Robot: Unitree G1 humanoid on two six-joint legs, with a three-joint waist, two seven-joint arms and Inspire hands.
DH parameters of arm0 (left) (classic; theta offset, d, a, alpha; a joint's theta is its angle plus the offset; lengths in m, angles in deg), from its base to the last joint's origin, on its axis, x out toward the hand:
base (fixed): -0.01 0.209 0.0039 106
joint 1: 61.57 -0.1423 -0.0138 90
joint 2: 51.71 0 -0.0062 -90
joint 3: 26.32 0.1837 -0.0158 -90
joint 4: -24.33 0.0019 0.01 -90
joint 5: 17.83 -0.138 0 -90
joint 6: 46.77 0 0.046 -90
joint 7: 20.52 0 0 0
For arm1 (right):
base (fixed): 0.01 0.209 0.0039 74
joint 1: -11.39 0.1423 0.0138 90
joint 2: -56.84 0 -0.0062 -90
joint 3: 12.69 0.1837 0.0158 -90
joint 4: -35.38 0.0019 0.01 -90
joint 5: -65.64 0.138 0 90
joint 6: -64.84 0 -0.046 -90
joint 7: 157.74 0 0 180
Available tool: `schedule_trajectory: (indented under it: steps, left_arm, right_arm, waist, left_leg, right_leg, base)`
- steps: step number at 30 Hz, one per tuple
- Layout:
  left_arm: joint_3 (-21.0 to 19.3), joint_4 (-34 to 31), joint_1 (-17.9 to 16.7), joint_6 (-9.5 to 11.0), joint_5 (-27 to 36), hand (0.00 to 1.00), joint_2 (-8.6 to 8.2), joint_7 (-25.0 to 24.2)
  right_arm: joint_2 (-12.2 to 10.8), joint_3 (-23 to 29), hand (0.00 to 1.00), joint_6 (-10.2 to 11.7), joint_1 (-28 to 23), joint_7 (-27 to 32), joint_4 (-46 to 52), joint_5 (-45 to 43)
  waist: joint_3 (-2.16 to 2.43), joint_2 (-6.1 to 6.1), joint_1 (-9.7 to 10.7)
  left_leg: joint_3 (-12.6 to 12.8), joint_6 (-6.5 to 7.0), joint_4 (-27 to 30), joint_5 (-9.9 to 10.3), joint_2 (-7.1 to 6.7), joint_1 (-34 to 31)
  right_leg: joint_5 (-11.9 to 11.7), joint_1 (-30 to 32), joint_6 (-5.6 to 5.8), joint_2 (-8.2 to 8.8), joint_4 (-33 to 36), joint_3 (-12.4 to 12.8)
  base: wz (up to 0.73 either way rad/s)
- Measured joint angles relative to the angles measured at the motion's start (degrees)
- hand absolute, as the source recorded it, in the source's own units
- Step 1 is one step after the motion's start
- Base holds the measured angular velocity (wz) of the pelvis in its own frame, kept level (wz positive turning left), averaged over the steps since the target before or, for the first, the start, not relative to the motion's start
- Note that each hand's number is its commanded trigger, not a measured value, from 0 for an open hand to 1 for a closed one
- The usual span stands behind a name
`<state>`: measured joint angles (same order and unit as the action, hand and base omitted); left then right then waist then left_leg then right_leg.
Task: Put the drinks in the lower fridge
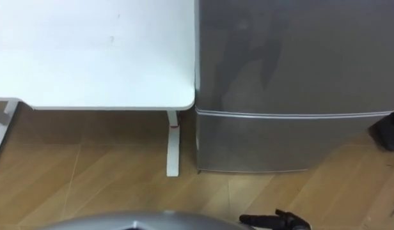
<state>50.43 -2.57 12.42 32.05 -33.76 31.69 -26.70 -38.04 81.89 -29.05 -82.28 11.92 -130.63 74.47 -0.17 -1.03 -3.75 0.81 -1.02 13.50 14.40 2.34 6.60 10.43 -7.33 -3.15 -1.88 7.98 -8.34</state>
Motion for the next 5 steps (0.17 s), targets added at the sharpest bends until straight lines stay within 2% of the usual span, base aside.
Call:
schedule_trajectory:
  steps: [5]
  left_arm:
    - [0.0,0.1,0.0,-0.4,-0.1,0.00,-0.05,-1.6]
  right_arm:
    - [0.0,-0.1,0.00,-1.2,0.6,0.8,-0.1,-0.6]
  waist:
    - [-0.02,-0.02,-0.5]
  left_leg:
    - [0.3,0.00,0.3,0.0,0.06,-0.3]
  right_leg:
    - [0.2,0.6,-0.07,0.00,0.8,0.3]
  base:
    - [-0.02]
